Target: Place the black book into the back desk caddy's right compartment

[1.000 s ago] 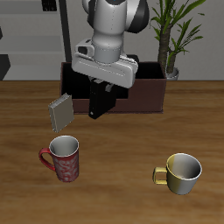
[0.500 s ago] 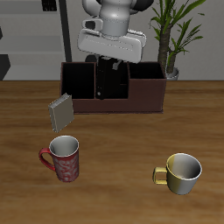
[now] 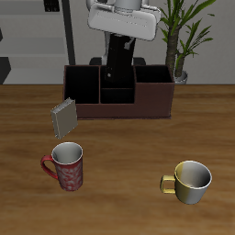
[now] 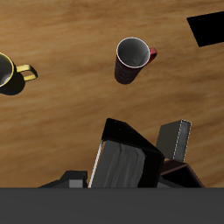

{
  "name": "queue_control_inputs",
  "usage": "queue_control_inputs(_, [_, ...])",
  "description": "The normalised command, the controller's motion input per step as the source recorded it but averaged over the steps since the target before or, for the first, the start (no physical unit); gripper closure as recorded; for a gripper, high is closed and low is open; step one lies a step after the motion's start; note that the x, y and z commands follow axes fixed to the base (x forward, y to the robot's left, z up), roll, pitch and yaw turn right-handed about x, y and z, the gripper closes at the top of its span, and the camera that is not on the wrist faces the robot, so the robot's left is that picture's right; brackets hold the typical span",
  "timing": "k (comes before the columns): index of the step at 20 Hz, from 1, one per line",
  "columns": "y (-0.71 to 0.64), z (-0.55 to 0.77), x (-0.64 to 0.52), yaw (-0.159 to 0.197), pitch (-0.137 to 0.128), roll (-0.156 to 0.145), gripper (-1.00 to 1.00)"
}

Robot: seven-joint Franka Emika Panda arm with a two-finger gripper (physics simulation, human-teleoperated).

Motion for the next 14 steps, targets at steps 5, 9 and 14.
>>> queue_control_inputs(5, [0.13,0.3,-0.24,-0.003,-0.028,-0.014,1.0])
queue_control_inputs(9, [0.23,0.23,-0.29,0.003,-0.008,-0.003,1.0])
queue_control_inputs(14, [0.12,0.06,-0.24,-0.009,0.025,-0.026,1.0])
